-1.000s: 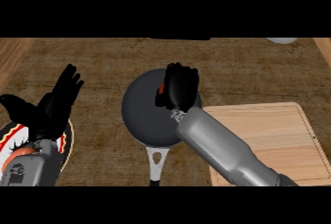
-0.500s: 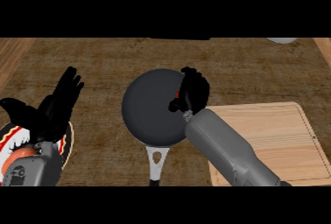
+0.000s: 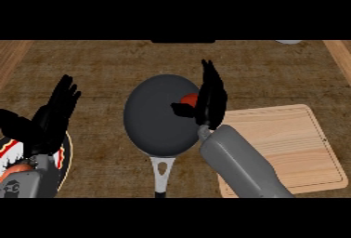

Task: Pick the bell pepper from the cutting board and place it in the pan

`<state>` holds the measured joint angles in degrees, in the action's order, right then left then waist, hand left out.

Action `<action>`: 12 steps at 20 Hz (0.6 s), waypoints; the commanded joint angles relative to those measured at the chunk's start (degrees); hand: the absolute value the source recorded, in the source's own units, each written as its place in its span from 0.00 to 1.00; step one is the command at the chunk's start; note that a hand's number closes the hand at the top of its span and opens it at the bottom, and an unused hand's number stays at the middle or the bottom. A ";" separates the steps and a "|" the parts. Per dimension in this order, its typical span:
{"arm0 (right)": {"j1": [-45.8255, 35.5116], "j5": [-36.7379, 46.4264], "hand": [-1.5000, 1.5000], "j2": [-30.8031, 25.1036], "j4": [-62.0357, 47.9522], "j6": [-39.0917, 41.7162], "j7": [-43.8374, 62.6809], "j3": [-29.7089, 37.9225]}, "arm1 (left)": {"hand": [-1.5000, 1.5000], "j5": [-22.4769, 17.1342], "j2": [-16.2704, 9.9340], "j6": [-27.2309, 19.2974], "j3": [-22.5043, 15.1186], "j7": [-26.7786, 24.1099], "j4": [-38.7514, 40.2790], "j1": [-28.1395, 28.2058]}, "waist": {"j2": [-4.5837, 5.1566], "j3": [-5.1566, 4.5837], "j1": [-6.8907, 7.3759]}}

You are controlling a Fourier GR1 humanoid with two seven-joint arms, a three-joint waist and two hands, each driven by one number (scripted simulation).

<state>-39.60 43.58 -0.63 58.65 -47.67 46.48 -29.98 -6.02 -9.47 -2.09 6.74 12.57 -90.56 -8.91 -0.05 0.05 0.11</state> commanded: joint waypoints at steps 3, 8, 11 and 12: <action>13.82 -5.22 0.00 -2.52 19.03 -7.75 -6.53 0.59 | 0.50 -0.32 0.04 -0.64 0.74 0.99 -0.83 0.86 | -0.46 0.03 -1.81; 30.92 -13.78 0.00 -8.38 37.91 -9.11 -16.32 -5.33 | 0.50 -0.76 -0.30 -1.42 1.10 3.55 -3.23 -0.14 | -0.41 0.12 -1.98; 38.54 -17.60 0.00 -13.03 47.01 -7.95 -20.45 -7.86 | 0.50 -1.41 -1.60 1.17 1.56 1.95 -2.18 1.42 | -0.17 0.01 -1.07; 40.86 -19.58 0.00 -16.58 50.06 -6.20 -21.96 -8.15 | 0.50 0.61 0.35 -1.61 0.13 2.26 0.05 -2.20 | -0.09 0.02 -1.47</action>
<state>-8.06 29.06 -10.95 97.52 -54.59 29.73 -35.66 -6.68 -10.08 -2.30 7.69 14.70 -92.19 -8.49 -0.31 0.09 -1.29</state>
